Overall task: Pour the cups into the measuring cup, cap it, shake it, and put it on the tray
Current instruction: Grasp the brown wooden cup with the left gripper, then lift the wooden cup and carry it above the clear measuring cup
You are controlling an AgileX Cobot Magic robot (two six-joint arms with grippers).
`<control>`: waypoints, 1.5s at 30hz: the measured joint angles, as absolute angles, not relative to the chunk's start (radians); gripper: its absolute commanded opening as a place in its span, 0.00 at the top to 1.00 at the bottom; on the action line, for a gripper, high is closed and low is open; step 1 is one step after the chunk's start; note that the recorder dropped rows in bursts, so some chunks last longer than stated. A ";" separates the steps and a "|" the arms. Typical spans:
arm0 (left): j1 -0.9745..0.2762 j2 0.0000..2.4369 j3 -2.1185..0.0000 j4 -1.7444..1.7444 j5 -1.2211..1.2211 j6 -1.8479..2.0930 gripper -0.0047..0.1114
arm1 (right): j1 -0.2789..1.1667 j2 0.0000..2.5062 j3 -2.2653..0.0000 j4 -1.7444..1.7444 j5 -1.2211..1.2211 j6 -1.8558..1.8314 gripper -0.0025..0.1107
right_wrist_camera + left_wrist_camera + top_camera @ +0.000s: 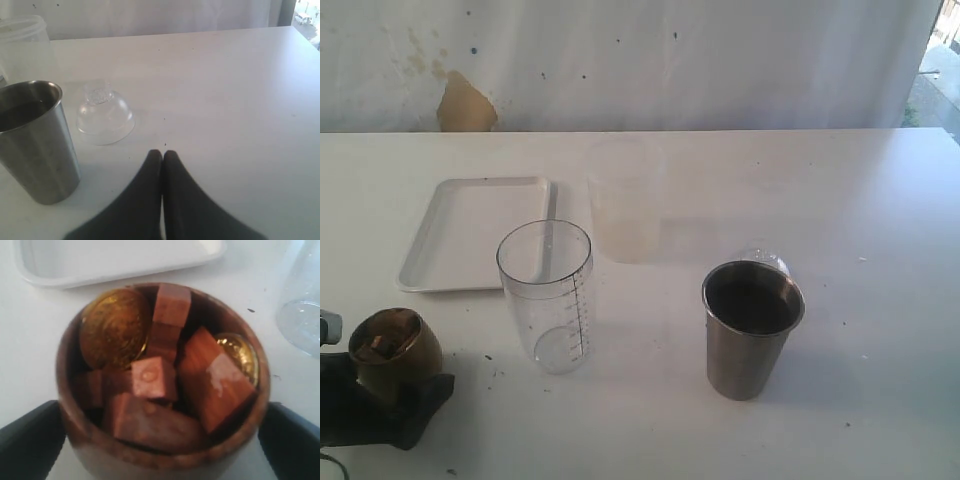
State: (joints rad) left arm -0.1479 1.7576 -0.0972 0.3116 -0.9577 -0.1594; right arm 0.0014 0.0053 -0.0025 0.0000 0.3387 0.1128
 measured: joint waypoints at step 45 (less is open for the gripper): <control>-0.148 1.875 -0.163 0.273 -1.147 -0.111 0.12 | 0.001 0.005 -0.002 0.000 0.339 0.113 0.98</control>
State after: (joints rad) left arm -0.1479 1.8750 -0.1627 0.2731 -1.1473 -0.1110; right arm 0.0014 0.0053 -0.0025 0.0000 0.3387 0.1128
